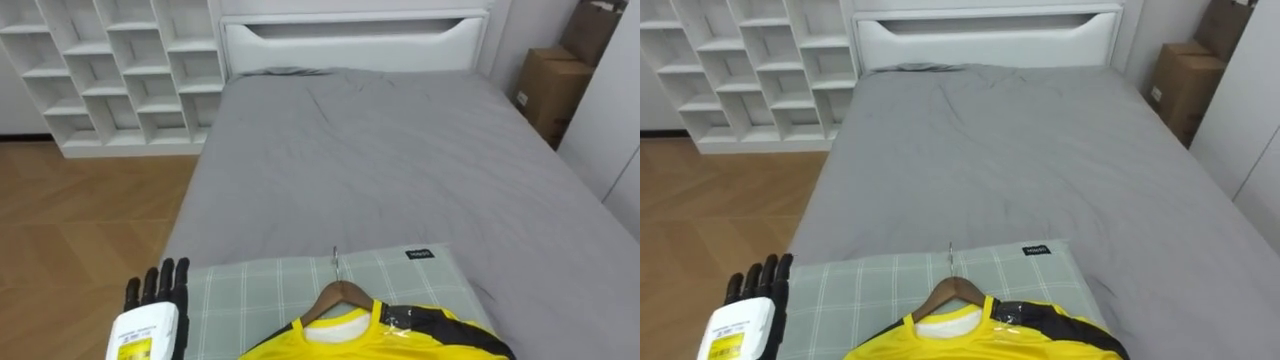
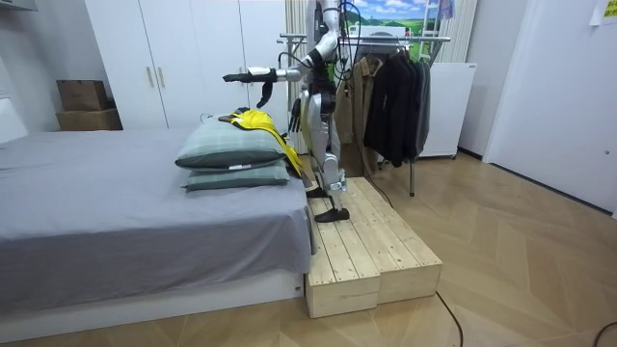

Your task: Hang clothes

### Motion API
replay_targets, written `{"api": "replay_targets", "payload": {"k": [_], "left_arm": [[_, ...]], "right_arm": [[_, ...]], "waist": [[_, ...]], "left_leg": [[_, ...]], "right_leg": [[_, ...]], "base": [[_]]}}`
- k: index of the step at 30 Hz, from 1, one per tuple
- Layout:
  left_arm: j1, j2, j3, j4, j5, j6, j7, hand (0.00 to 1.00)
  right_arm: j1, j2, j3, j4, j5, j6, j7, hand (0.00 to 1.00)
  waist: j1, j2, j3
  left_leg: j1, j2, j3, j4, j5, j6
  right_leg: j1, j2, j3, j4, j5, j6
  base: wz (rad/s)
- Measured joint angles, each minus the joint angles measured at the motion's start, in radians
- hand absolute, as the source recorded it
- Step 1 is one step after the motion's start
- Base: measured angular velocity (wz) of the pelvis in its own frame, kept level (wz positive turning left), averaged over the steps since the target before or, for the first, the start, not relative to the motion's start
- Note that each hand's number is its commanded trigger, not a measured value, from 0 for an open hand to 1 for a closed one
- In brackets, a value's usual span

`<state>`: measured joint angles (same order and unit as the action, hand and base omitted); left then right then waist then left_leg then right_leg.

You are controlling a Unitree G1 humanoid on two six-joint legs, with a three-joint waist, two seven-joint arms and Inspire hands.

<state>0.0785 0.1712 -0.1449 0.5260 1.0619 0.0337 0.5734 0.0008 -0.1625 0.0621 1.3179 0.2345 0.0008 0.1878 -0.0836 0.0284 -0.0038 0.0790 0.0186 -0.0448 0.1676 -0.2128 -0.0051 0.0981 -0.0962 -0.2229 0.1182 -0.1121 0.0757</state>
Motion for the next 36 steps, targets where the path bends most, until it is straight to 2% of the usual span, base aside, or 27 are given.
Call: {"api": "replay_targets", "payload": {"k": [7,16,29,36], "left_arm": [[-0.005,0.000,-0.002,0.000,-0.002,-0.032,-0.002,0.00],[-0.005,0.000,0.000,0.001,0.000,-0.030,-0.002,0.00],[-0.011,0.001,0.006,0.009,-0.014,-0.027,0.003,0.00],[-0.067,0.007,0.027,0.031,-0.071,-0.029,-0.020,0.00]], "right_arm": [[0.000,0.001,0.005,0.001,0.000,-0.012,-0.007,0.00],[-0.001,0.004,0.005,-0.001,0.000,-0.011,-0.013,0.00],[-0.002,0.015,0.015,-0.001,0.000,-0.011,-0.025,0.00],[0.000,0.013,0.011,-0.007,-0.013,-0.022,-0.025,0.00]], "waist": [[-0.001,0.001,0.0031],[0.001,-0.004,0.0074],[0.000,-0.021,0.0060],[-0.013,-0.022,0.0061]], "left_leg": [[0.000,0.001,0.006,-0.004,0.000,0.000],[0.000,0.002,0.016,-0.008,0.000,0.000],[0.001,0.002,0.020,-0.003,0.000,0.000],[0.003,0.004,0.029,-0.003,0.000,0.000]], "right_leg": [[-0.005,0.000,0.005,0.000,0.000,0.000],[-0.012,0.002,0.016,0.000,0.000,0.000],[-0.015,0.002,0.026,0.000,0.000,-0.001],[-0.016,0.004,0.029,0.001,0.001,-0.001]], "base": [[-0.02],[-0.03],[-0.01],[-0.02]]}}
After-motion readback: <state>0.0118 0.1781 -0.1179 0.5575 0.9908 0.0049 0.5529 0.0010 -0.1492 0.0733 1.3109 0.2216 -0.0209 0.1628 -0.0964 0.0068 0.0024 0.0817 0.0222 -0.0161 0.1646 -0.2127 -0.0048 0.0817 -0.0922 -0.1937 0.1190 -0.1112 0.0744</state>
